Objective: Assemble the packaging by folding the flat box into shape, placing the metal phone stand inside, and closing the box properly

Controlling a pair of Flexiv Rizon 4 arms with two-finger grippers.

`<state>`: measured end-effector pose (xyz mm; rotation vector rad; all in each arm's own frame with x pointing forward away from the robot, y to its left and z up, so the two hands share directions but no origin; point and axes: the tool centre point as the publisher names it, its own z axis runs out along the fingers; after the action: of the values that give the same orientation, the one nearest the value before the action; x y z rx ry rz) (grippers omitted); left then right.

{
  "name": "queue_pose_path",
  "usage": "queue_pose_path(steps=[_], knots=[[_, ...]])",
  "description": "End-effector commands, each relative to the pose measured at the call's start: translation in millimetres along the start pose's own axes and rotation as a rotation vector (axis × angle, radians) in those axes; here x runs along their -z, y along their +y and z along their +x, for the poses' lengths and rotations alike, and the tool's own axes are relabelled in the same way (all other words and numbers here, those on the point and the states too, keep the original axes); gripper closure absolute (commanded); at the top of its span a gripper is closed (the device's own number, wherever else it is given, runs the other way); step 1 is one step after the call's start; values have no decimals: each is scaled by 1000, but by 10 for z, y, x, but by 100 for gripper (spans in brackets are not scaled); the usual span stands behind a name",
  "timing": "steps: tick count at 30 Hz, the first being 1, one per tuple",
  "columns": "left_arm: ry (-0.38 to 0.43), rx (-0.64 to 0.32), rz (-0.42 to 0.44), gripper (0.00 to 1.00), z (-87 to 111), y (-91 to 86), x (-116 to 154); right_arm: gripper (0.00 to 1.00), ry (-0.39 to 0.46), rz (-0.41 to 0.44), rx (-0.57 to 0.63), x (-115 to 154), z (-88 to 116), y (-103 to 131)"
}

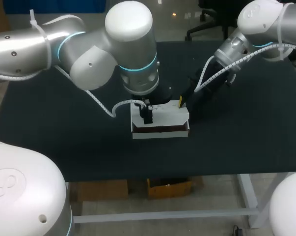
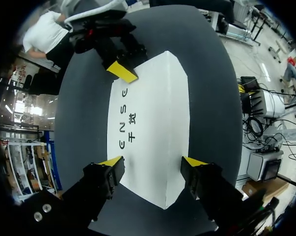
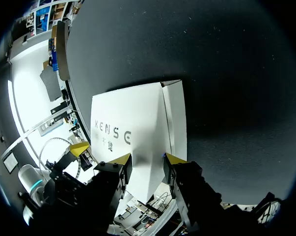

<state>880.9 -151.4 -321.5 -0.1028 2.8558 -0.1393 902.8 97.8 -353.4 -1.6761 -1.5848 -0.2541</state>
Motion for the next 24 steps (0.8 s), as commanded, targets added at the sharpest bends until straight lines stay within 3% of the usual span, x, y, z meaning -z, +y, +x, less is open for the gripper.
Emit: queue_pose_path(steps=[1,8,15,18,21,24], knots=[[-43,-1,-7,26,59,-31,-15,61,-1,4,1,-3,8,0],[-87,6,1,34,33,-34,-36,61,-1,3,6,-4,20,-8],[-123,6,0,33,-2,-30,-50,61,0,5,8,-5,21,-10],[-150,1,-9,36,-15,-43,-55,61,1,6,8,-6,21,-9],[-159,-4,-11,50,-28,-69,-68,61,1,7,10,-6,21,-9],[-156,-6,-9,51,-42,-87,-76,61,0,7,11,-6,24,-9]])
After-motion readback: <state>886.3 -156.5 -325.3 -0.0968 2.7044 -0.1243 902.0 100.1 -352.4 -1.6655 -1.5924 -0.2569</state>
